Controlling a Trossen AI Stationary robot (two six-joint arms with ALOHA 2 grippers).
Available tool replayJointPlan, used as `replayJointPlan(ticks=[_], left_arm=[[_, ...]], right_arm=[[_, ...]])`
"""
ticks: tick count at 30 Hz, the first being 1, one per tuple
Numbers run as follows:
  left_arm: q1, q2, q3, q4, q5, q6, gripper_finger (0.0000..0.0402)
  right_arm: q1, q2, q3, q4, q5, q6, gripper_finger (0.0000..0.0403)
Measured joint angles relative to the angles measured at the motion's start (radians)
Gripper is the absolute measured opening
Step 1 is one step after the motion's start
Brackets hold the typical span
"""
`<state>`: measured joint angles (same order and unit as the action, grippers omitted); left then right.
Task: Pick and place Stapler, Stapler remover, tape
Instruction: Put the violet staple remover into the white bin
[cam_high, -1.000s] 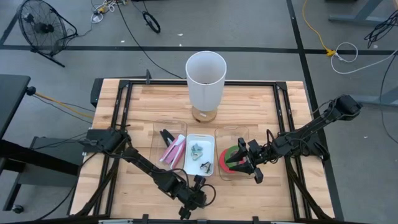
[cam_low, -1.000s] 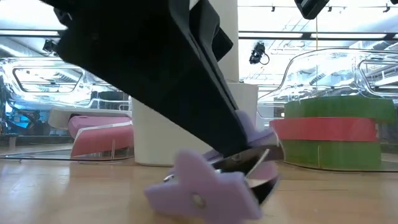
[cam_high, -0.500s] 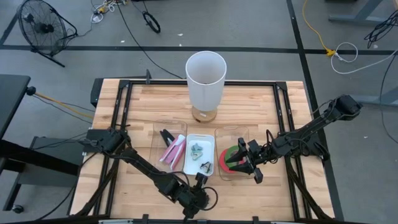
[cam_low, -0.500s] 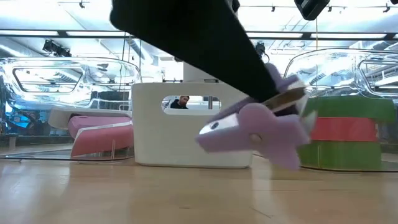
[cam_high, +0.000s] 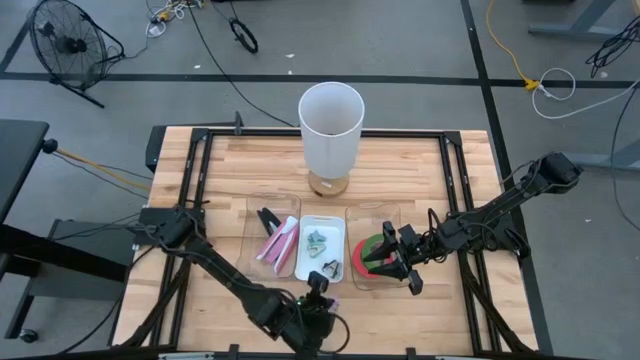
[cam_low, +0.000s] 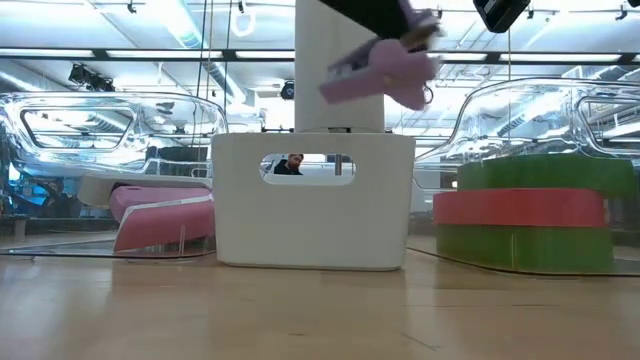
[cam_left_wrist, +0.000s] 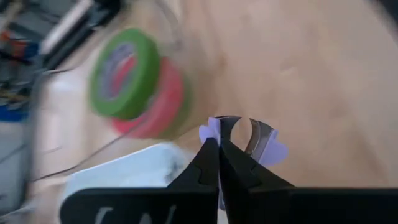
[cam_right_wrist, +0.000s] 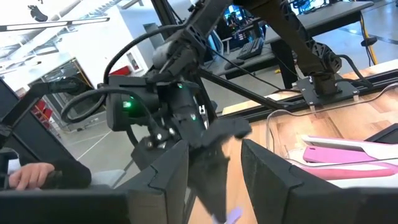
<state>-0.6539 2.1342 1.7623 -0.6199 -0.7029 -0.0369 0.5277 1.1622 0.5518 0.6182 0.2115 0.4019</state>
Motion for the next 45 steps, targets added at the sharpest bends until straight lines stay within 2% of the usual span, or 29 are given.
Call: replayJointPlan(ticks=[7, 16, 19, 39, 45], left_arm=[[0.015, -0.002, 0.055, -0.194, -0.153, -0.008, 0.0001], [0.102, -0.002, 0.057, -0.507, -0.233, -0.204, 0.0001], [0.138, -0.002, 0.057, -0.565, -0.238, -0.252, 0.0000], [0.284, -0.003, 0.028, -0.502, -0.126, -0.132, 0.0001], [0.309, -0.006, 0.028, -0.472, -0.048, -0.125, 0.0010]], right_arm=[[0.000, 0.000, 0.000, 0.000, 0.002, 0.000, 0.0148], [0.000, 0.000, -0.001, -0.008, 0.001, 0.000, 0.0148], [0.000, 0.000, -0.001, -0.008, 0.001, 0.000, 0.0148], [0.000, 0.000, -0.001, -0.039, 0.003, 0.009, 0.0148], [-0.001, 0.000, -0.001, -0.044, 0.006, 0.011, 0.0148]])
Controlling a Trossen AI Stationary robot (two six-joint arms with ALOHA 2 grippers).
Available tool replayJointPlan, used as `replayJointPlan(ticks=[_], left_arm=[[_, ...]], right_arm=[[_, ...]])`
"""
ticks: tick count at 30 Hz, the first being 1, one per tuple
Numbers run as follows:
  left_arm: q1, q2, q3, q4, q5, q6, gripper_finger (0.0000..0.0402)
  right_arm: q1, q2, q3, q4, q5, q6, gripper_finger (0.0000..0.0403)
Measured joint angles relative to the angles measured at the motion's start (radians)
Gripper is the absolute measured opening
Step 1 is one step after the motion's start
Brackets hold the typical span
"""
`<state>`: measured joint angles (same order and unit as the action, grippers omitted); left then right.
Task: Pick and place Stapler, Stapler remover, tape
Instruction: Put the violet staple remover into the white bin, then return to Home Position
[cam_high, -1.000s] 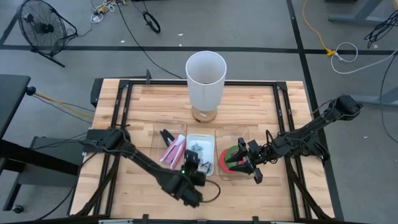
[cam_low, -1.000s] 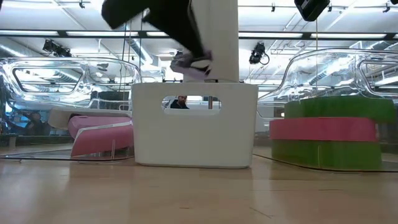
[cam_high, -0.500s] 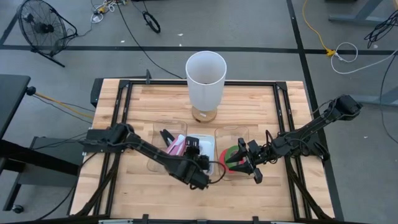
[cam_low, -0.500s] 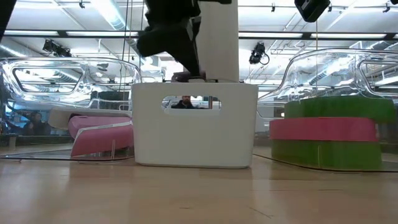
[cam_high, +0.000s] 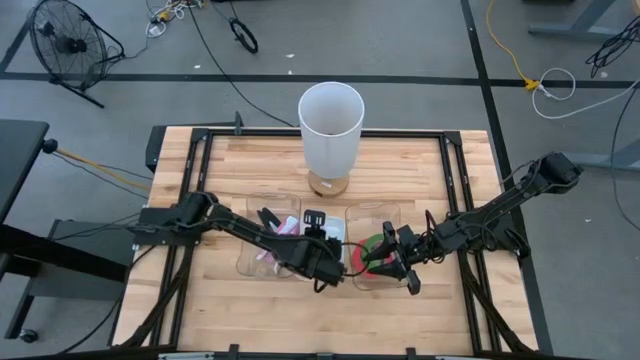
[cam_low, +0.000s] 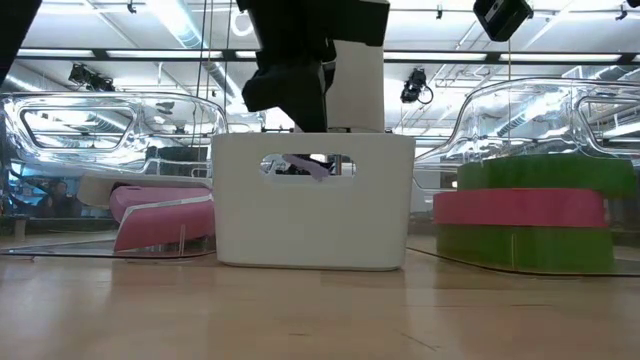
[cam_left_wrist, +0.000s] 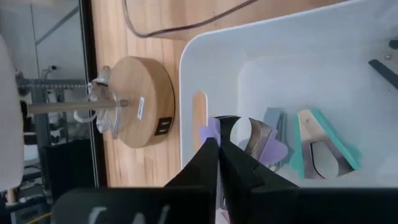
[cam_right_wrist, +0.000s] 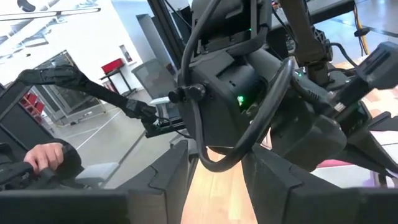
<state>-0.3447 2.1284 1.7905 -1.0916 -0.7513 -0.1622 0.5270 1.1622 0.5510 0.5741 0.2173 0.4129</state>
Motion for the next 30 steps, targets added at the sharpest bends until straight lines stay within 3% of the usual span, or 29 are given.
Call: replayJointPlan(ticks=[7, 14, 20, 25, 30], left_arm=[[-0.029, 0.000, 0.000, 0.002, -0.069, -0.008, 0.0049], [-0.070, -0.034, 0.000, -0.085, -0.147, -0.015, 0.0056], [-0.157, -0.212, 0.000, -0.219, -0.233, -0.163, 0.0057], [-0.253, -0.394, 0.001, -0.266, -0.321, -0.227, 0.0057], [-0.365, -0.502, 0.001, -0.301, -0.354, -0.285, 0.0055]], right_arm=[[0.001, 0.000, 0.000, -0.002, 0.018, -0.003, 0.0148], [0.001, 0.000, 0.000, -0.020, 0.019, -0.003, 0.0148], [0.001, 0.000, 0.000, -0.039, 0.021, -0.004, 0.0148], [0.001, -0.015, 0.000, -0.043, 0.100, -0.040, 0.0148], [0.001, -0.078, 0.000, -0.098, 0.141, -0.119, 0.0144]])
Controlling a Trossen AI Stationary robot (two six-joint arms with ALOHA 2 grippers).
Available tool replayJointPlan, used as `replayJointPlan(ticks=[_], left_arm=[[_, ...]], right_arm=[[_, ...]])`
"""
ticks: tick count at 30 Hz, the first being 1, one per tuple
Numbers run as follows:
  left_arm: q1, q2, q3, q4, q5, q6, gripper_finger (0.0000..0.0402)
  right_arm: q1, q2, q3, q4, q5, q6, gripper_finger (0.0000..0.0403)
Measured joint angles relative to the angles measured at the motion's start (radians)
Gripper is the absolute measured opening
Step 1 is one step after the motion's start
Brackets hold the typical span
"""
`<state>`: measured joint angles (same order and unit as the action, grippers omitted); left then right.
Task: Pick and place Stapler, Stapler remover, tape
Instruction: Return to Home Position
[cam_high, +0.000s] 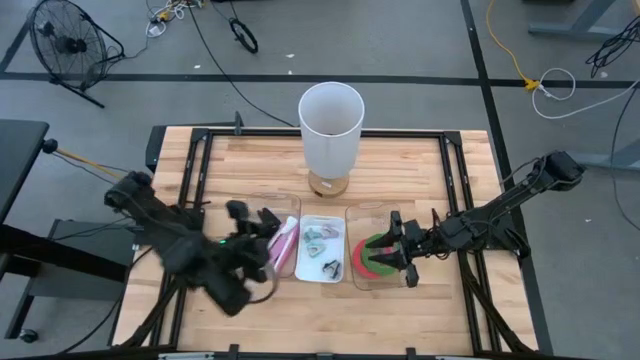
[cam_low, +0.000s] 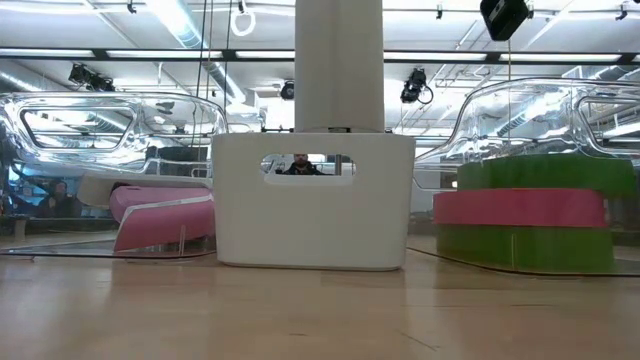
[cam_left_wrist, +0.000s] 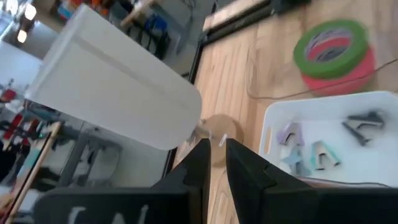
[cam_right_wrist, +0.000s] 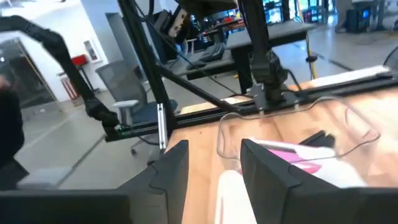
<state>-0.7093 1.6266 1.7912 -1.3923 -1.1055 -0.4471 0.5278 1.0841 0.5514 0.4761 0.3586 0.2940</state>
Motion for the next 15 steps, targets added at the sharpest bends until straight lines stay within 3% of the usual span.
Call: replayJointPlan(ticks=[4, 6, 9, 15], left_arm=[[-0.093, -0.027, 0.000, -0.170, -0.059, -0.187, 0.0053], [-0.135, -0.057, -0.044, -0.157, -0.105, -0.252, 0.0053], [-0.209, -0.140, -0.196, -0.106, -0.148, -0.278, 0.0053], [-0.299, -0.342, -0.609, -0.120, -0.178, -0.680, 0.0053]], right_arm=[[0.000, -0.109, 0.000, -0.172, 0.016, -0.017, 0.0130], [0.001, -0.183, 0.000, -0.288, 0.052, 0.003, 0.0119], [0.001, -0.298, 0.000, -0.426, 0.099, 0.034, 0.0101], [0.007, -0.489, 0.000, -0.527, 0.139, 0.003, 0.0068]])
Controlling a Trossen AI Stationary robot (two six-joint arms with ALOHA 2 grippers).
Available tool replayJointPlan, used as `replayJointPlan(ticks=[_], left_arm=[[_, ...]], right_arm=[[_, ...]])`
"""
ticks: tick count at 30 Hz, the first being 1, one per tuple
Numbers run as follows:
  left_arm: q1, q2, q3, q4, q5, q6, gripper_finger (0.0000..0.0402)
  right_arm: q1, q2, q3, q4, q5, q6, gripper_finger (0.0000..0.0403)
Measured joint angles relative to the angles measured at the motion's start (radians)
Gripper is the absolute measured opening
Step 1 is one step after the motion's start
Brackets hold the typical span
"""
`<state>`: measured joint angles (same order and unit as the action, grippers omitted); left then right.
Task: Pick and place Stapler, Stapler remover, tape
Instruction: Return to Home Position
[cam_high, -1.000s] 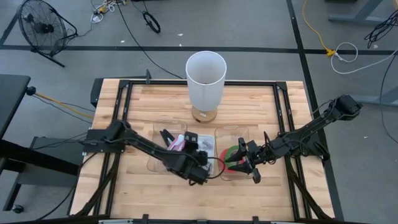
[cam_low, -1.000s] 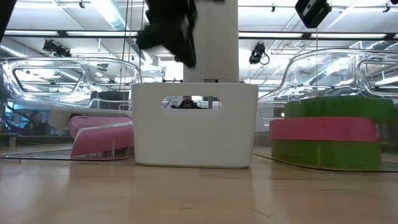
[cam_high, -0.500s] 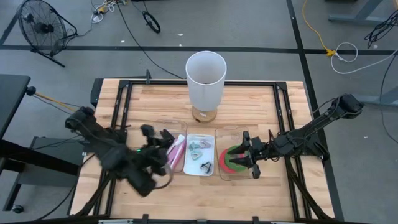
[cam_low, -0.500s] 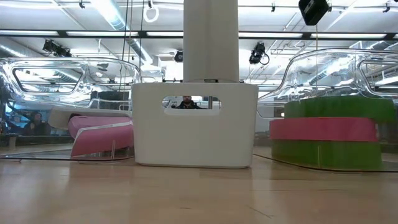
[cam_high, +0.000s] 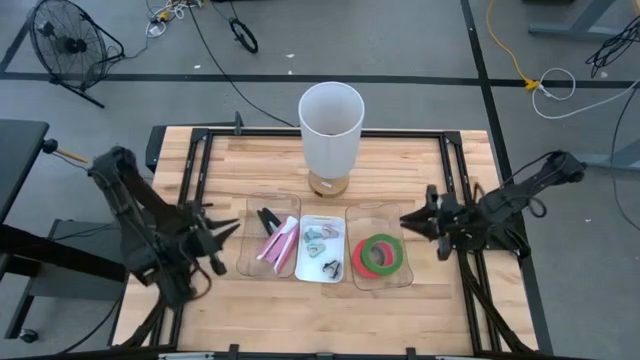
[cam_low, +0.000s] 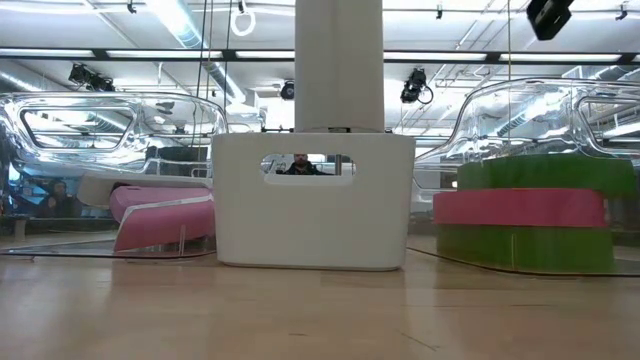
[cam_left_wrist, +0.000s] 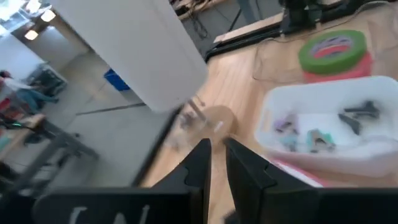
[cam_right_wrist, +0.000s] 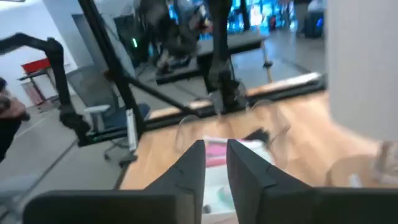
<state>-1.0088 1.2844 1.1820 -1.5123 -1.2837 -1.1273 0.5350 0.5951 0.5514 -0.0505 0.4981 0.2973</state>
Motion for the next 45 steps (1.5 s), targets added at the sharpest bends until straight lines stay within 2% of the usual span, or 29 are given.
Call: replayJointPlan(ticks=[3, 6, 9, 13, 17, 19, 22, 23, 25, 30, 34, 37, 40, 45], left_arm=[[-0.050, -0.092, -0.185, 0.055, -0.028, -0.155, 0.0053], [-0.072, -0.175, -0.323, 0.171, -0.131, -0.192, 0.0052], [-0.072, -0.227, -0.428, 0.256, -0.185, -0.178, 0.0052], [-0.062, -0.291, -0.548, 0.262, -0.196, -0.274, 0.0048], [-0.082, -0.337, -0.637, 0.351, -0.226, -0.302, 0.0020], [-0.092, -0.345, -0.669, 0.403, -0.235, -0.287, 0.0007], [-0.113, -0.343, -0.733, 0.468, -0.216, -0.292, 0.0009], [-0.119, -0.343, -0.750, 0.499, -0.193, -0.304, 0.0012], [-0.124, -0.343, -0.781, 0.563, -0.094, -0.308, 0.0018], [-0.123, -0.343, -0.790, 0.634, 0.284, -0.301, 0.0027], [-0.123, -0.343, -0.790, 0.656, 0.556, -0.301, 0.0027], [-0.123, -0.343, -0.790, 0.658, 0.711, -0.301, 0.0024], [-0.123, -0.343, -0.790, 0.661, 0.781, -0.261, 0.0023], [-0.123, -0.352, -0.790, 0.666, 0.792, -0.197, 0.0023]], right_arm=[[0.000, -0.052, 0.000, -0.018, 0.091, -0.067, 0.0054], [-0.002, -0.070, 0.000, -0.022, 0.179, -0.088, 0.0042], [-0.001, -0.068, -0.007, -0.030, 0.132, -0.122, 0.0035], [-0.001, -0.082, -0.109, 0.031, 0.114, -0.127, 0.0029], [-0.030, -0.105, -0.284, 0.325, 0.178, -0.181, 0.0029], [-0.042, -0.104, -0.374, 0.495, 0.152, -0.237, 0.0029], [-0.053, -0.104, -0.499, 0.673, 0.118, -0.291, 0.0029], [-0.056, -0.104, -0.538, 0.700, 0.127, -0.285, 0.0029], [-0.057, -0.103, -0.530, 0.570, 0.164, -0.243, 0.0029], [-0.057, -0.097, -0.529, 0.430, 0.164, -0.179, 0.0029], [-0.057, -0.096, -0.529, 0.425, 0.164, -0.177, 0.0029], [-0.057, -0.097, -0.529, 0.424, 0.164, -0.176, 0.0029], [-0.057, -0.096, -0.529, 0.424, 0.164, -0.174, 0.0029], [-0.057, -0.100, -0.529, 0.424, 0.164, -0.174, 0.0029]])
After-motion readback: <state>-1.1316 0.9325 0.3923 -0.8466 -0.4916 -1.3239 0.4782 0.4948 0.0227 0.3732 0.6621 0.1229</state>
